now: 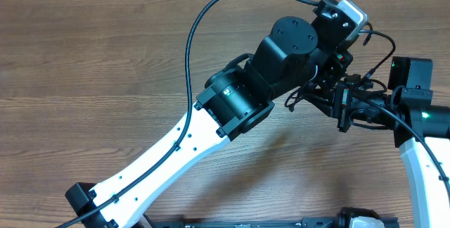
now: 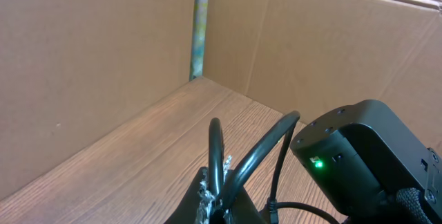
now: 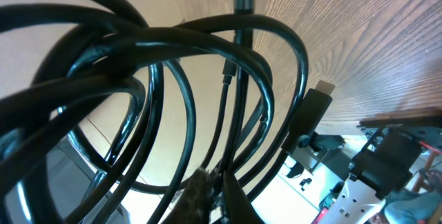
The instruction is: Untangle cables
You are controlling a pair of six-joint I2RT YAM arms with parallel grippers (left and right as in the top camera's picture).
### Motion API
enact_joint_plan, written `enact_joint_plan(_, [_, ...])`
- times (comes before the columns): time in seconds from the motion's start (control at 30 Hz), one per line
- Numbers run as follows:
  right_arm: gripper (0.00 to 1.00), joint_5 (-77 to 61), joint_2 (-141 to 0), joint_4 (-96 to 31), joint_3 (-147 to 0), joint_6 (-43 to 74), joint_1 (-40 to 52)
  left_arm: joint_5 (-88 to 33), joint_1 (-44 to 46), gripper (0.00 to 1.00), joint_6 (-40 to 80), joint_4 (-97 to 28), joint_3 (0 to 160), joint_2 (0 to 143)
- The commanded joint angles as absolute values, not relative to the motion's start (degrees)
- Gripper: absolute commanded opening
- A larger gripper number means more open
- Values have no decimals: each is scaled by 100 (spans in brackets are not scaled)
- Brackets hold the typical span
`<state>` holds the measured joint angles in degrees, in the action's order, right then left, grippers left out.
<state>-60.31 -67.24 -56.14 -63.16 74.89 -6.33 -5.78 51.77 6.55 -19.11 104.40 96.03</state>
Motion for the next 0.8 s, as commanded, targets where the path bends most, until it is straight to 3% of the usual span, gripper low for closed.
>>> enact_joint_plan(0.0, [18,-6010,-6737,-5579,-6425,7502,-611,-666,5212,5,779,-1879,10516,9596])
enact_joint_plan(0.13, [47,-6014,-6737,-5579,-6425,7583,-611,-548,5212,4,777,-1811,10516,9596])
enact_joint_plan(0.23, [49,-6058,-6737,-5544,-6425,7846,-611,-397,5212,4,786,-1667,10516,9596])
enact_joint_plan(0.4, [46,-6053,-6737,-5277,-6425,8217,-611,-401,5214,4,1017,-1568,10516,9596])
enact_joint_plan(0.77, [18,-6047,-6737,-5124,-6425,8272,-611,-408,5216,4,1142,-1673,10516,9596])
